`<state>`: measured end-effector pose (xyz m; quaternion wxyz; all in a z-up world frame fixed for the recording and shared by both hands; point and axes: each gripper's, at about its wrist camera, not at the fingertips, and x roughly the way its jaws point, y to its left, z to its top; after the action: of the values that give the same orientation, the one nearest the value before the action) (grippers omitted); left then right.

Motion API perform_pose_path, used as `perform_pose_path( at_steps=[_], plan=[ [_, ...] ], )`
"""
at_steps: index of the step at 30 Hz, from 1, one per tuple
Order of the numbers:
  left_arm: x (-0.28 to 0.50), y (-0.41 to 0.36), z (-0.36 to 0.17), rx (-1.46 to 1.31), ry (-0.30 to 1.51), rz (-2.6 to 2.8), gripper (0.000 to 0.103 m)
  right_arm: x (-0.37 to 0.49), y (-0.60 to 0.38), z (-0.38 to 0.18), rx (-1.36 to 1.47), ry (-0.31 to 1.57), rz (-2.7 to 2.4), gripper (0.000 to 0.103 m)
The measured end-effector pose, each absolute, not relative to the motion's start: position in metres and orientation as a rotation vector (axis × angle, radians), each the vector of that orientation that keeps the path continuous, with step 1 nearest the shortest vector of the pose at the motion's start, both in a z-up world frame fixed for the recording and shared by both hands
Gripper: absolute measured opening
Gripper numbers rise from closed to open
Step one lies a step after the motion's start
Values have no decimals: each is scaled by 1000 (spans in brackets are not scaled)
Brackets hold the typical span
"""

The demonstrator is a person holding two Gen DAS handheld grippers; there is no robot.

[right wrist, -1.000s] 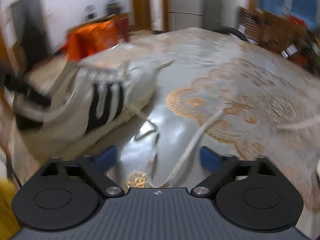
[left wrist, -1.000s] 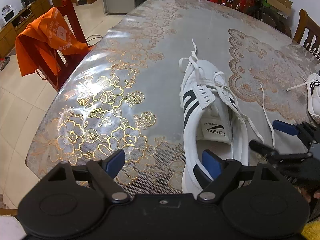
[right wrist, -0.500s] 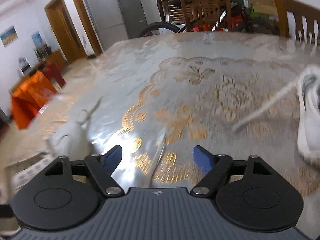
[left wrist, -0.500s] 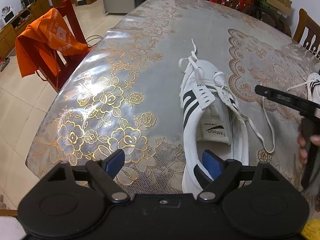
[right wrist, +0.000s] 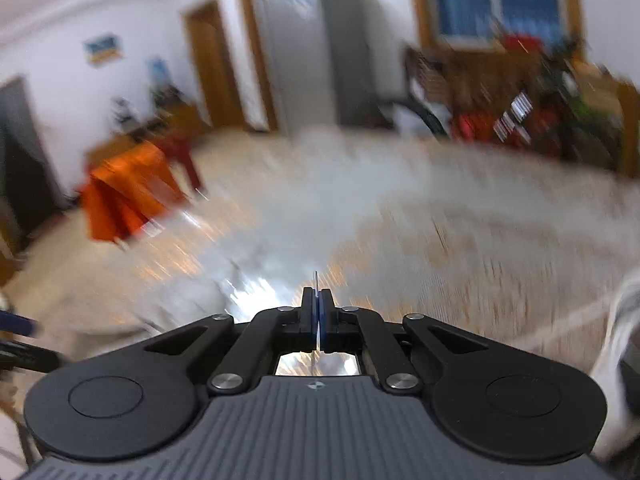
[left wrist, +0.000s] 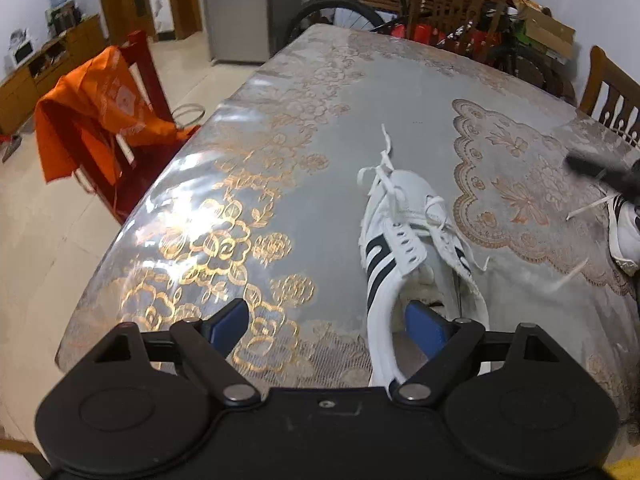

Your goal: Lace up shoes with both hands

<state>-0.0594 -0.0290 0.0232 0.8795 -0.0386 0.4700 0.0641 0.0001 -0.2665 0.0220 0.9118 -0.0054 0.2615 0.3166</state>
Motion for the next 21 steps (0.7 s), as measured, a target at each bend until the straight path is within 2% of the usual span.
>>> perform_pose_path(
  at_steps=[3, 6, 11, 14, 21],
  plan=[
    [-51, -31, 24, -67, 939, 135, 84, -19, -260, 47, -92, 442, 794, 1],
    [-46, -26, 23, -87, 926, 133, 84, -33, -241, 49, -153, 412, 907, 1],
    [-46, -9, 19, -202, 906, 141, 84, -37, -204, 15, -130, 508, 998, 1],
    [-49, 8, 12, -326, 902, 166, 90, -38, -188, -3, -119, 572, 1013, 1],
    [-53, 47, -12, -643, 918, 229, 93, -39, -178, -17, -110, 685, 986, 1]
  ],
)
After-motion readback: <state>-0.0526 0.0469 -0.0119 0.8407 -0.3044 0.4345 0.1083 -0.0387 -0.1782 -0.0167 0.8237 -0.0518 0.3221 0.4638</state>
